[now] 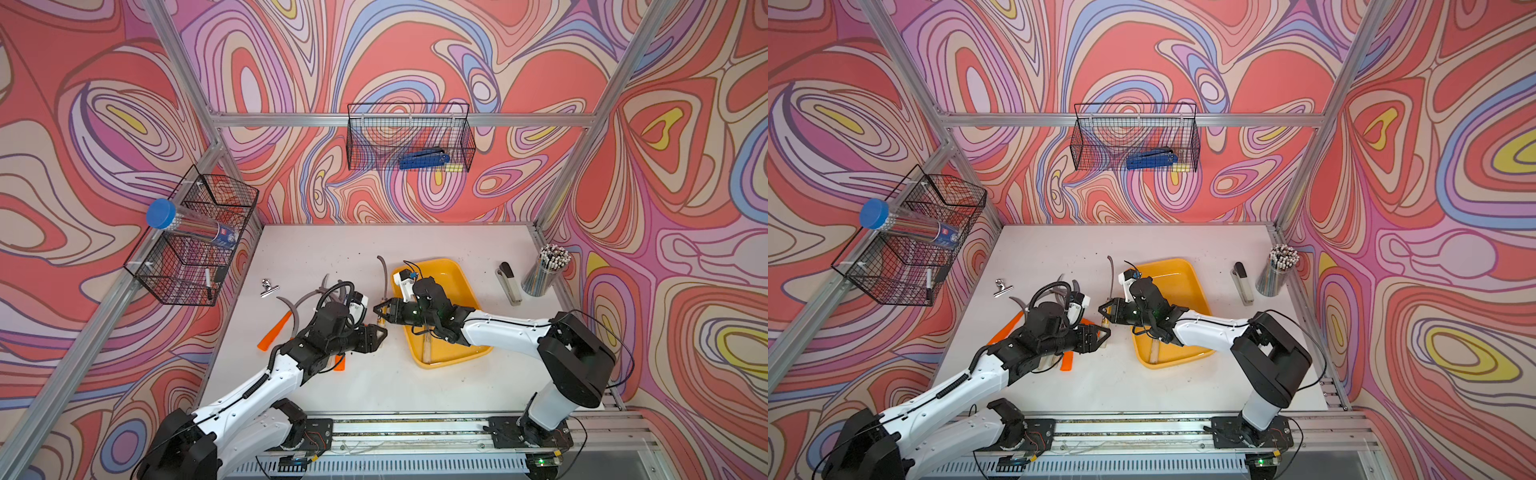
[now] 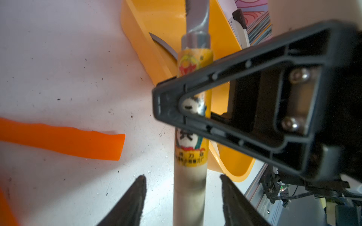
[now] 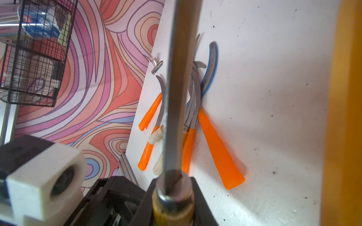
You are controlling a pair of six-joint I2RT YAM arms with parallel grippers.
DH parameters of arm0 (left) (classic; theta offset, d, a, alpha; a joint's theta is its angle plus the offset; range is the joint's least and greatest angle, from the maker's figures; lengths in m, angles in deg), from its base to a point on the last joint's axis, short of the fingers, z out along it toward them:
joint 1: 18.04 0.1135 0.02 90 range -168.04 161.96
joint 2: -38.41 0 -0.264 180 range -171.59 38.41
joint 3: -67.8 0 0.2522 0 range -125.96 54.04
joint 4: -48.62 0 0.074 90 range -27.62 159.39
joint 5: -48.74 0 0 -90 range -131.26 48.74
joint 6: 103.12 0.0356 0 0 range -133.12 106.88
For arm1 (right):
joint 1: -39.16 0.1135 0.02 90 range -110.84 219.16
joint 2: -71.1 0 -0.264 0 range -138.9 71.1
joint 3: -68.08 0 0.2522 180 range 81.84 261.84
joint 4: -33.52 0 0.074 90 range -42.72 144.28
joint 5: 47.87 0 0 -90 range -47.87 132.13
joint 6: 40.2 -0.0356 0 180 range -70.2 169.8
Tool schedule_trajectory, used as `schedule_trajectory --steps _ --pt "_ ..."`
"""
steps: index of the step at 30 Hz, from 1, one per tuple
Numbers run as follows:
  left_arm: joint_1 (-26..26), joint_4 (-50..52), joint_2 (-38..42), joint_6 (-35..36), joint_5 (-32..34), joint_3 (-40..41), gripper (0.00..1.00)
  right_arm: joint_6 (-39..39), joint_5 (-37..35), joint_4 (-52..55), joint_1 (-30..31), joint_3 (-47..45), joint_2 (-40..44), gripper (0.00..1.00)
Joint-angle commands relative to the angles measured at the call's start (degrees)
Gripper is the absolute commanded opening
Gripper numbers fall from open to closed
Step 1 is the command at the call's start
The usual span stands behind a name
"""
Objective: Put small sickles into storage boxes
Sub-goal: Pick up the sickle at the center of the board.
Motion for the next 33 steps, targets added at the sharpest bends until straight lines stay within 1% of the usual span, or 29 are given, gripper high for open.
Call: schedule_trajectory --steps 1,3,4,8,11,16,18,24,29,33 --pt "-0.06 6.96 1.03 1.73 3.05 -5.0 0.88 2.74 0.28 4.23 -2.09 3.23 0.54 0.0" --pt "-0.01 10.6 1.1 2.03 4.75 -7.2 0.97 3.8 1.81 7.06 -3.37 4.62 0.45 0.0" --pt "-0.04 12.32 0.87 1.97 5.71 -8.22 1.0 4.57 2.48 8.91 -3.99 5.47 0.32 0.0" --pt "-0.03 17.94 -0.74 1.43 8.99 -12.3 1.0 9.53 3.58 18.26 -5.21 9.6 0.77 0.0" --pt "-0.02 24.01 -3.37 0.69 14.37 -16.25 1.0 12.48 3.96 23.84 -5.28 11.99 1.98 0.0" --pt "-0.01 30.25 -9.84 -0.13 19.32 -22.01 1.0 16.27 3.8 29.4 -5.75 12.21 5.66 0.0" --pt "-0.07 30.11 -12.81 -0.6 19.44 -23.33 1.0 18.32 6.64 30.42 -7.13 11.03 6.74 0.0" --pt "-0.06 28.64 -20.45 -0.68 17.39 -26.03 1.0 22.07 10.91 32.17 -10.61 7.18 7.53 0.0" --pt "-0.02 23.87 -20.29 -1.73 16.82 -22.72 1.0 25.69 10.49 35.09 -11.65 5.96 7.66 0.0" --pt "-0.03 23.04 -21.67 -1.79 15.79 -23.26 1.0 27.92 10.67 37.5 -11.98 5.76 6.65 0.0"
